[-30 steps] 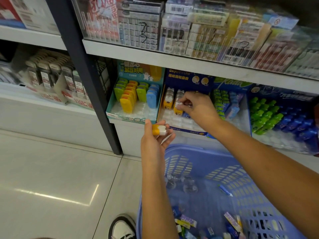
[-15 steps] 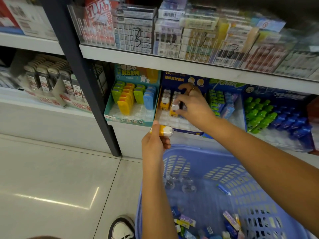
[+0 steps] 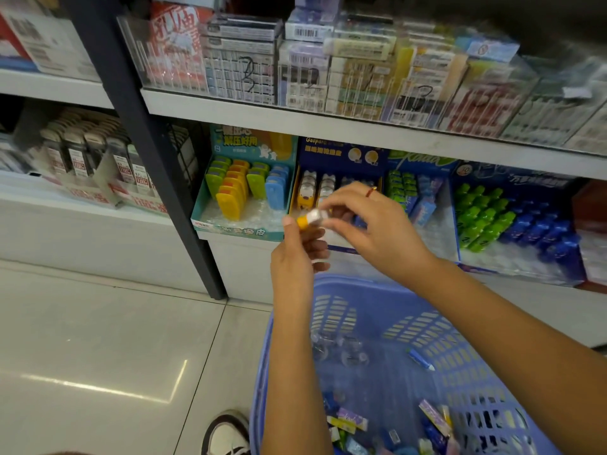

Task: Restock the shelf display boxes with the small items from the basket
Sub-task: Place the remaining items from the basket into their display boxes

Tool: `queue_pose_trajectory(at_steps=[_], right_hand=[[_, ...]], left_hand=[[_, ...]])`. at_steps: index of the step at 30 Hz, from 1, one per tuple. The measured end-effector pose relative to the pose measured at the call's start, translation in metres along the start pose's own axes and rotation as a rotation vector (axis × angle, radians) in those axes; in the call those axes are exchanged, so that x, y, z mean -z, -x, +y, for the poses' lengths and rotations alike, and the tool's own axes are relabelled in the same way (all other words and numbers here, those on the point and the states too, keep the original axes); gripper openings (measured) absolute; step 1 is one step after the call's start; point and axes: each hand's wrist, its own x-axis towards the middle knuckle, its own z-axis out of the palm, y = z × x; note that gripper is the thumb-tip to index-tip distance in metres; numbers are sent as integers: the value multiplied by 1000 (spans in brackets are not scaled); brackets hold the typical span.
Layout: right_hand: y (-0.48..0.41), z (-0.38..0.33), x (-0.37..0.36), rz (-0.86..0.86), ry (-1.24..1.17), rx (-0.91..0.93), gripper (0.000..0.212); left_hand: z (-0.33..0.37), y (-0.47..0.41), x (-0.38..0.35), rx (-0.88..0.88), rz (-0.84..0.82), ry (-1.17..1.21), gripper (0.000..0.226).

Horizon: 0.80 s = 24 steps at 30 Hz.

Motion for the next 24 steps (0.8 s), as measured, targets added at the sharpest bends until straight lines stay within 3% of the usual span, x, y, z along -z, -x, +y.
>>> queue_pose_trajectory(at_steps=[3,7,11,16,24], right_hand=[[-22,15,-6,97,75,-153,21],[-52,31,-20,-37,182,-261,24],[-71,32,-30,-263,290,-342,23],[-92,17,-38,-476,587,-293,25],[-116,11,-45,-521,631,-345,7]], left_hand=[[-15,-3,-1,-272,23,-583,43],[-32,-12,-3,-340,-159,-974,46],[-34,-15,0,-365,-168,-940,49],[-34,-15,1,-358,-172,-921,49],[-33,-16,0,-351,-199,-926,50]])
